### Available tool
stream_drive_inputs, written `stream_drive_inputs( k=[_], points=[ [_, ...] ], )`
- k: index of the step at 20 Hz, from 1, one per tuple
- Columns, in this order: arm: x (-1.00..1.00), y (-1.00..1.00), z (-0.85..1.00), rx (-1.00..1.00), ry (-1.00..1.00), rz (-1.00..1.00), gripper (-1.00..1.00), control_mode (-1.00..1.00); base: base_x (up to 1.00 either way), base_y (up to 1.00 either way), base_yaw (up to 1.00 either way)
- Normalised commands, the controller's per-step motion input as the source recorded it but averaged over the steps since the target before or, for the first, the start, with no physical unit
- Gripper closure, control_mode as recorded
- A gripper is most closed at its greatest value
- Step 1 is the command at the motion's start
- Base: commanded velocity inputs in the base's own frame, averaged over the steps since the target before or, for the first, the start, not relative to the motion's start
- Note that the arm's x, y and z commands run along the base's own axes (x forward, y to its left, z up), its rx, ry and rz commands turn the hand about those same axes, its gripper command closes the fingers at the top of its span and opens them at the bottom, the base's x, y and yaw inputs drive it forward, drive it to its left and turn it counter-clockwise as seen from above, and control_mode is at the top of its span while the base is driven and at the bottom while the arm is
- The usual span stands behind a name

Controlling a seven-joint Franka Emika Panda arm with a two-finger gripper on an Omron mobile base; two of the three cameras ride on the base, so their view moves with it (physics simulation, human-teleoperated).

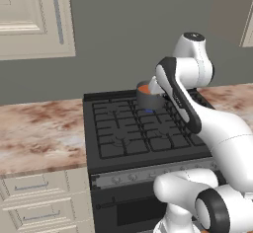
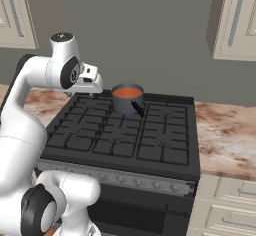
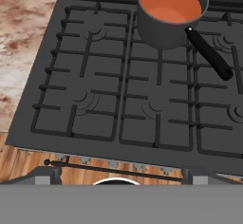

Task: Wait until the marinara sauce is simmered to a deep red color and then turn off the stove.

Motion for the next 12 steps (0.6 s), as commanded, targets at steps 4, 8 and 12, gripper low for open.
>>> stream_drive_inputs(
  k=[4, 8, 12],
  points=[
    [0.0, 0.0, 0.0, 0.0, 0.0, 0.0, -1.0, -1.0, 0.0, 0.0, 0.0],
    [0.0, 0.0, 0.0, 0.0, 0.0, 0.0, -1.0, -1.0, 0.0, 0.0, 0.0],
    [0.0, 0.0, 0.0, 0.0, 0.0, 0.0, -1.0, -1.0, 0.0, 0.0, 0.0]
  ],
)
